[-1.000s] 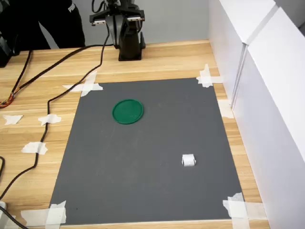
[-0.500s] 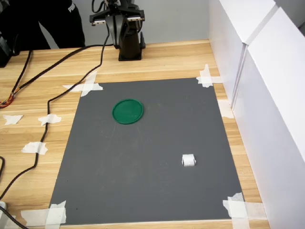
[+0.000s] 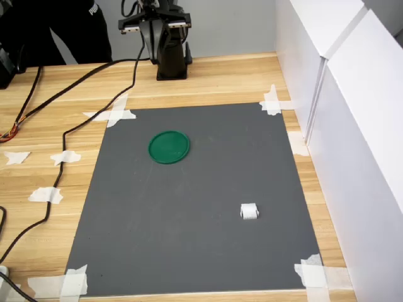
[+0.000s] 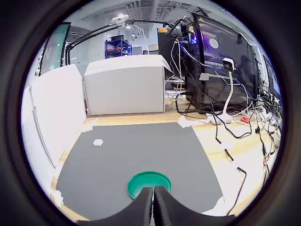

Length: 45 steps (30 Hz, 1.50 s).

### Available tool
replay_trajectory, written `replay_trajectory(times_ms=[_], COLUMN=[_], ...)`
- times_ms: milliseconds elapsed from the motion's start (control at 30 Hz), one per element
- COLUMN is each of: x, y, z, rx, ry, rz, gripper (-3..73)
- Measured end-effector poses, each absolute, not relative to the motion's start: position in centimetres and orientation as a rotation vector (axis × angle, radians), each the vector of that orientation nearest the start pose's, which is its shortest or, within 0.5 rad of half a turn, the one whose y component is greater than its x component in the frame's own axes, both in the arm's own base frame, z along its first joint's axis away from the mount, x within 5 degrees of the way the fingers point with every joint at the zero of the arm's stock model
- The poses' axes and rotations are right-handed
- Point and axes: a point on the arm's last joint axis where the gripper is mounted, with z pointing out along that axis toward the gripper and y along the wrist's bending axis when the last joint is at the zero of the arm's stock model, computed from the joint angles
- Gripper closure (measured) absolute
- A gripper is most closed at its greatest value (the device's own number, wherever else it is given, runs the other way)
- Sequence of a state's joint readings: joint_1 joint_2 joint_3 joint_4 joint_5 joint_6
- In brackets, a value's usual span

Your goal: Grasp a white terminal and put it on the green lid.

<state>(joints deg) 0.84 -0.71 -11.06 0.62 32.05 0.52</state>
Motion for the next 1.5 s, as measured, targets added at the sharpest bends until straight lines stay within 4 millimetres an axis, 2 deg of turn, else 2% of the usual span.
replay_trajectory(times_ms=[233, 567, 867, 1100, 1233, 1367, 1500], x=[4.9, 8.7, 13.9, 18.8, 21.2, 22.7, 23.9], y=[0.1, 0.2, 0.3, 0.7, 1.4, 2.1, 2.5], z=[23.0, 26.3, 29.5, 31.3, 32.1, 32.8, 33.0], rx=[-0.037, -0.254, -0.318, -0.468, -0.589, -0.758, -0.912], ry=[1.92, 1.993, 2.198, 2.372, 2.419, 2.429, 2.456], rz=[0.002, -0.136, -0.134, -0.106, -0.014, 0.056, 0.105], gripper=[71.1, 71.1, 71.1, 71.1, 71.1, 70.7, 63.8])
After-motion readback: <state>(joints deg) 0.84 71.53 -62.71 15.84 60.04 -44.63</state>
